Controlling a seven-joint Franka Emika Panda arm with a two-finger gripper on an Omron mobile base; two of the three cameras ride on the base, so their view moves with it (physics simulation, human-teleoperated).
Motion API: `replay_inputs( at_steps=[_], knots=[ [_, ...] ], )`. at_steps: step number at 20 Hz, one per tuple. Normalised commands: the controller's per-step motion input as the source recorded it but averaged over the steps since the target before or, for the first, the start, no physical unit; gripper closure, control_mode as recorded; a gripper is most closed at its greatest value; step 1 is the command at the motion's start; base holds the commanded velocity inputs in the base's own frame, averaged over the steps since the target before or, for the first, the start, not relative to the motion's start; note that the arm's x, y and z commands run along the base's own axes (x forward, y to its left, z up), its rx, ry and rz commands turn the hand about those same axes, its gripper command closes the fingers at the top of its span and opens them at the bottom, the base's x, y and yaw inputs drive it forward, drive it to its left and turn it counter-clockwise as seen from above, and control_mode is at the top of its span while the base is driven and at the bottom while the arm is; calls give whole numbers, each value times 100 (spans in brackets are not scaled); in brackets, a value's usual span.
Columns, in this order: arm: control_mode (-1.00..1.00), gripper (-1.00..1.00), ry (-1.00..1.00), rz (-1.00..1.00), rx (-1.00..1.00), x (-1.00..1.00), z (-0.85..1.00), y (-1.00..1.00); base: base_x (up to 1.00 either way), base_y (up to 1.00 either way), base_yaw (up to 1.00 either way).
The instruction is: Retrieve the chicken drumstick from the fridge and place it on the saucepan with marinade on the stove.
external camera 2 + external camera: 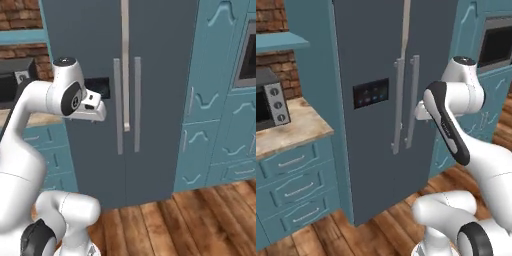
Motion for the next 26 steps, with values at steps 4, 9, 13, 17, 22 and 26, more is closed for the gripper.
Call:
replay_inputs(
  at_steps=[4, 9, 13, 17, 22, 26],
  knots=[
    [100, -100, 0, 0, 0, 0, 0, 0, 62, -57, 48],
    [100, -100, 0, 0, 0, 0, 0, 0, 5, -45, 66],
    [100, -100, 0, 0, 0, 0, 0, 0, -2, -33, 33],
    [100, -100, 0, 0, 0, 0, 0, 0, 0, -44, 13],
    [100, -100, 0, 0, 0, 0, 0, 0, 0, -75, 17],
    [100, -100, 0, 0, 0, 0, 0, 0, 0, -16, 6]
  ],
)
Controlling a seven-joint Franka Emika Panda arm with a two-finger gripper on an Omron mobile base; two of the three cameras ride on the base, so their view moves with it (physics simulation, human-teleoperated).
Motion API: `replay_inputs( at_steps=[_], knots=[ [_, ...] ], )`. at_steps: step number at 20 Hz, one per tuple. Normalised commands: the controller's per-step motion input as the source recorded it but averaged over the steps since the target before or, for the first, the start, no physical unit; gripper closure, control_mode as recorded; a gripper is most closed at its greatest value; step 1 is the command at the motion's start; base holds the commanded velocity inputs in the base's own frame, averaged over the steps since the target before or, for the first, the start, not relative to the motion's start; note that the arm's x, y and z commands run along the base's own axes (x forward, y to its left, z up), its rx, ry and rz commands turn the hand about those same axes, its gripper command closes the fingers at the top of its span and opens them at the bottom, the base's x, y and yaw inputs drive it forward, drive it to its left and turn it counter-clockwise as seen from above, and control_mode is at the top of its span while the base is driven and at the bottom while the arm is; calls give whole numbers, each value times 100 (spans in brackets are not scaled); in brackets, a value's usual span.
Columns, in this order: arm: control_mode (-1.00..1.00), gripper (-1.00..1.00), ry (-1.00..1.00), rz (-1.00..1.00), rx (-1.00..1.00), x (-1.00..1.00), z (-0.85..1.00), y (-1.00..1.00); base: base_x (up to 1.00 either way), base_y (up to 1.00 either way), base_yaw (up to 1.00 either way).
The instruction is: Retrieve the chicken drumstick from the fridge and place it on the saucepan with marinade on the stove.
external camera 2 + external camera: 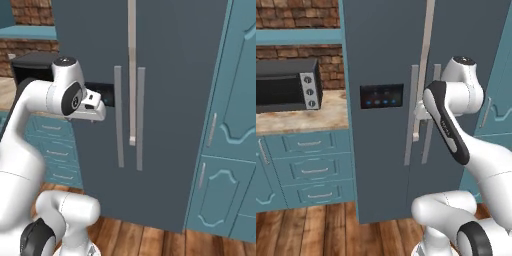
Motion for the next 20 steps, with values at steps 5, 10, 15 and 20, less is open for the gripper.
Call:
replay_inputs(
  at_steps=[5, 10, 15, 20],
  knots=[
    [100, -100, 0, 0, 0, 0, 0, 0, -1, -52, 7],
    [100, -100, 0, 0, 0, 0, 0, 0, 0, -50, 1],
    [100, -100, 0, 0, 0, 0, 0, 0, 0, -4, 0],
    [100, -100, 0, 0, 0, 0, 0, 0, 0, 0, 0]
  ],
)
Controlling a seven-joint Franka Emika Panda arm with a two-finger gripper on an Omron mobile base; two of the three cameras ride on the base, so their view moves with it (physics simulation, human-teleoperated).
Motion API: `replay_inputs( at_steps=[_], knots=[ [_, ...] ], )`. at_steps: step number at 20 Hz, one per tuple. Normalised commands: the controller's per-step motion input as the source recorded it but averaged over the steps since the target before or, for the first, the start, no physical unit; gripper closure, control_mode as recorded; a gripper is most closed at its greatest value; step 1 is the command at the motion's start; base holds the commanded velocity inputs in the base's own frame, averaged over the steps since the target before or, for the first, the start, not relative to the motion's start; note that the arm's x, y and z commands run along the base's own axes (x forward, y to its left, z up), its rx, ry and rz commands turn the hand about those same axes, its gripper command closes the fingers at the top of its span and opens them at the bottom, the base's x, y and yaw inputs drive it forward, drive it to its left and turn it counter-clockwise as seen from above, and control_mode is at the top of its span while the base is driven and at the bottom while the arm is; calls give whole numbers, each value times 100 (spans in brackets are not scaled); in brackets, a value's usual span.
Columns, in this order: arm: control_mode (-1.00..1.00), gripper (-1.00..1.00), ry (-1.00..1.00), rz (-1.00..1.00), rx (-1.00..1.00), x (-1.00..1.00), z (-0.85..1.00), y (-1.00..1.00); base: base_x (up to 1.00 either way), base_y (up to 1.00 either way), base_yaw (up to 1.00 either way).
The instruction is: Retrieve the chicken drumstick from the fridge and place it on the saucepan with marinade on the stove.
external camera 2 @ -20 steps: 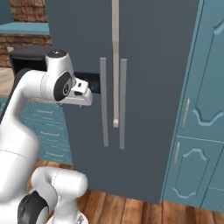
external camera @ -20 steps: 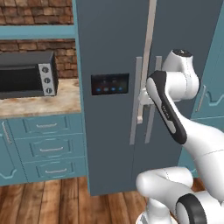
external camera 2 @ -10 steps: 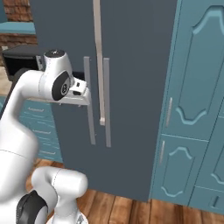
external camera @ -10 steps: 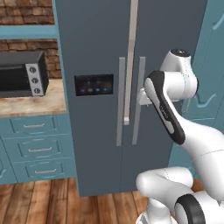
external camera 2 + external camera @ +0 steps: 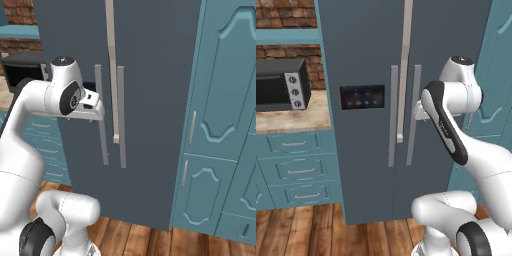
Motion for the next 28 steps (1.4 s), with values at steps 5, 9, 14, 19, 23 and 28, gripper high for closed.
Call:
replay_inputs(
  at_steps=[5, 9, 14, 19, 23, 28],
  knots=[
    [-100, -100, 0, 0, 0, 0, 0, 0, 0, 0, 0],
    [-100, -100, -7, 0, 0, 0, -1, -18, 0, 0, 0],
    [-100, -100, -13, 2, 0, 14, -12, -18, 0, 0, 0],
    [-100, -100, -10, 1, -1, 33, -29, -2, 0, 0, 0],
    [-100, -100, 0, 0, 0, 49, -8, -8, 0, 0, 0],
    [-100, -100, 0, -9, 0, 50, -2, -20, 0, 0, 0]
  ],
)
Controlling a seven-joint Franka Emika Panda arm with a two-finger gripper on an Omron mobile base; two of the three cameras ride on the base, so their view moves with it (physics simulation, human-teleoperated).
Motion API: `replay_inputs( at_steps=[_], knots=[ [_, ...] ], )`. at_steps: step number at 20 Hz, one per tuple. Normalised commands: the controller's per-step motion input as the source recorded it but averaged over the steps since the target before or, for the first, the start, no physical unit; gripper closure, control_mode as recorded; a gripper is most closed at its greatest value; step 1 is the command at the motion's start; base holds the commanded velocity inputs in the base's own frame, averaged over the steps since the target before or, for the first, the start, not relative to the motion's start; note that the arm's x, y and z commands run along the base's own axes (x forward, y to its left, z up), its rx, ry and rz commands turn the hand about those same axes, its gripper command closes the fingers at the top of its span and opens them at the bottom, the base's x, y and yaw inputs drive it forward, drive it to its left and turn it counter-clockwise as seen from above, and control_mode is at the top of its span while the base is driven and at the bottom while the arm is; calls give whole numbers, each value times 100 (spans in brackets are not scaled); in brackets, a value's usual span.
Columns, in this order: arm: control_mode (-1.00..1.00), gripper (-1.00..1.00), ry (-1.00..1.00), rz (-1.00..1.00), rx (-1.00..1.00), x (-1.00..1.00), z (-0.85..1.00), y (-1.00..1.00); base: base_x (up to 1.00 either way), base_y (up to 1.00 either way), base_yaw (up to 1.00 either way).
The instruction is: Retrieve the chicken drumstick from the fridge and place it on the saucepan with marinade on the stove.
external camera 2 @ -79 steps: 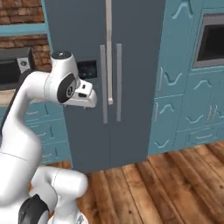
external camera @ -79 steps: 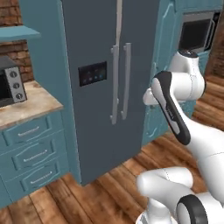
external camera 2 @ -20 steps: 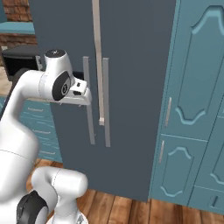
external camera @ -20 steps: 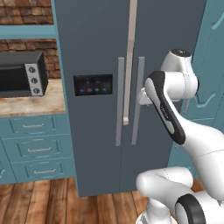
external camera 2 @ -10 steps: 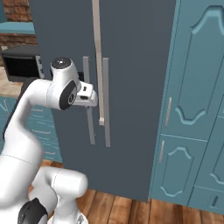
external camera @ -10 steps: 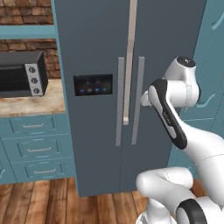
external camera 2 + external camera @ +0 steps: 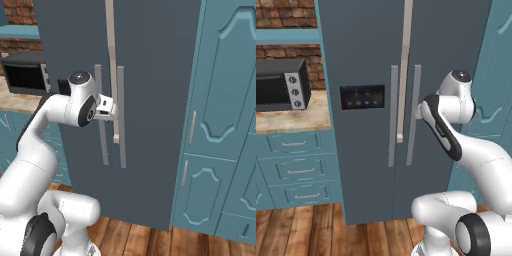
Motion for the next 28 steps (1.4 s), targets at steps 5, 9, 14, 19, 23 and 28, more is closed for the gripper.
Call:
replay_inputs(
  at_steps=[5, 9, 14, 19, 23, 28],
  knots=[
    [-100, -100, 0, -2, 0, 58, -1, -3, 0, 0, 0],
    [-100, -100, 0, 0, 0, 49, -13, -15, 0, 0, 0],
    [-100, -100, -1, 0, 0, 47, -25, -6, 0, 0, 0],
    [-100, -100, -10, 1, -1, 40, -39, -2, 0, 0, 0],
    [-100, -100, -16, 2, -2, 23, -40, -3, 0, 0, 0],
    [-100, -100, -19, 1, 0, 18, -22, -11, 0, 0, 0]
  ],
)
